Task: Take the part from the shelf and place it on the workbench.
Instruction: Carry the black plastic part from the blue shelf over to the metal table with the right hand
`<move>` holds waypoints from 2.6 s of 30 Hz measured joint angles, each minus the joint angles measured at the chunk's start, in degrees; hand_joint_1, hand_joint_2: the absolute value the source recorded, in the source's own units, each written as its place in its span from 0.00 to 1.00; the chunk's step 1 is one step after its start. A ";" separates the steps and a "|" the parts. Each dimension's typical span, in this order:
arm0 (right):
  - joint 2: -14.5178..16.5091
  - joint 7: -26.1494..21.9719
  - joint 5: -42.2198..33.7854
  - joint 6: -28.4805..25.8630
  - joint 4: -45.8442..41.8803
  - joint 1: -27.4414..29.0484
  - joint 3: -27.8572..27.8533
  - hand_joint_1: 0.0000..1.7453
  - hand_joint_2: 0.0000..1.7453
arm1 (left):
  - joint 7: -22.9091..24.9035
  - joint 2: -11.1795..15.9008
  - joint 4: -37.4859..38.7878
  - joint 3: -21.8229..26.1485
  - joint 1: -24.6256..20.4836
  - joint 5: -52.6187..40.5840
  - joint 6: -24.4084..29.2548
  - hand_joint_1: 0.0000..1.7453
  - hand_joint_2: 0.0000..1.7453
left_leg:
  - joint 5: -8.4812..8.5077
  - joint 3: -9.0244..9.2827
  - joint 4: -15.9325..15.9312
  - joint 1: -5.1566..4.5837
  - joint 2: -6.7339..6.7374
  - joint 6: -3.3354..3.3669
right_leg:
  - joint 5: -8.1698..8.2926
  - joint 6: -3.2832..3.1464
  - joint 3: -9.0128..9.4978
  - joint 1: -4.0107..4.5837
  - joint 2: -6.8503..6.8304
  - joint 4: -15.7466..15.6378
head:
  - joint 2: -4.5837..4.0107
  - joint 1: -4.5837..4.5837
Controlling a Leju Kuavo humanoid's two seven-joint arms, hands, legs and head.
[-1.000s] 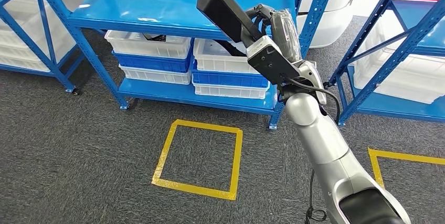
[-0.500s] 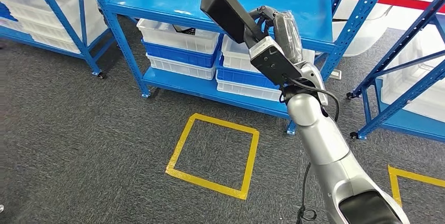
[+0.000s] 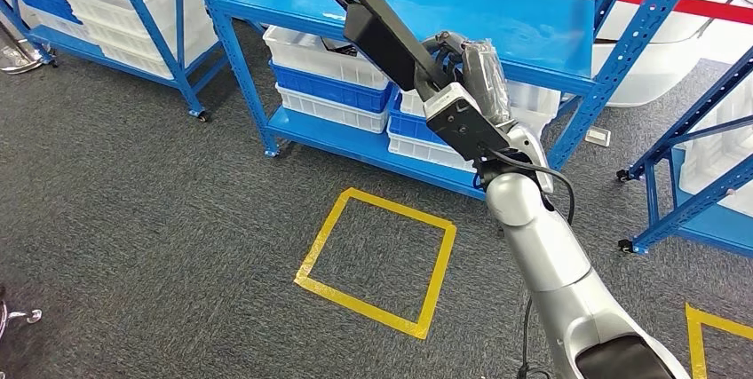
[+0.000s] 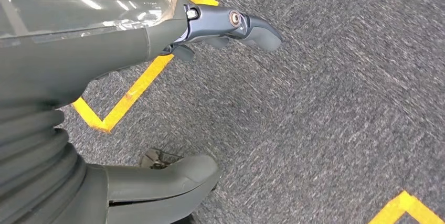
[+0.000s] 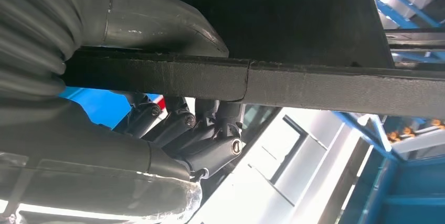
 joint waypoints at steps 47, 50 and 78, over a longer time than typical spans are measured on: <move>-8.29 -6.33 -4.67 -6.79 -15.15 28.63 -12.33 1.00 1.00 | 1.13 -0.11 0.06 -6.05 0.00 -2.91 -0.21 0.00 1.00 | 1.13 2.78 -5.51 -1.61 -6.37 3.58 | -1.57 2.91 -1.00 -0.59 4.67 2.55 | 0.00 0.32; -8.43 -5.71 -4.56 -5.75 -14.97 27.05 -12.08 1.00 1.00 | 1.04 0.18 0.06 -5.96 0.21 -1.82 -0.08 0.00 1.00 | 1.44 1.89 -5.17 -1.65 -7.41 2.72 | -1.00 1.93 -0.59 -0.50 4.48 1.34 | 0.00 0.18; -4.62 -5.88 -5.03 -2.97 -1.90 9.59 -5.89 1.00 1.00 | 1.02 0.02 -0.08 -3.89 -1.12 3.07 1.73 0.00 1.00 | 1.30 1.81 -4.96 -1.60 -7.27 3.53 | -0.65 3.33 -2.69 -0.99 6.00 3.09 | 0.00 0.26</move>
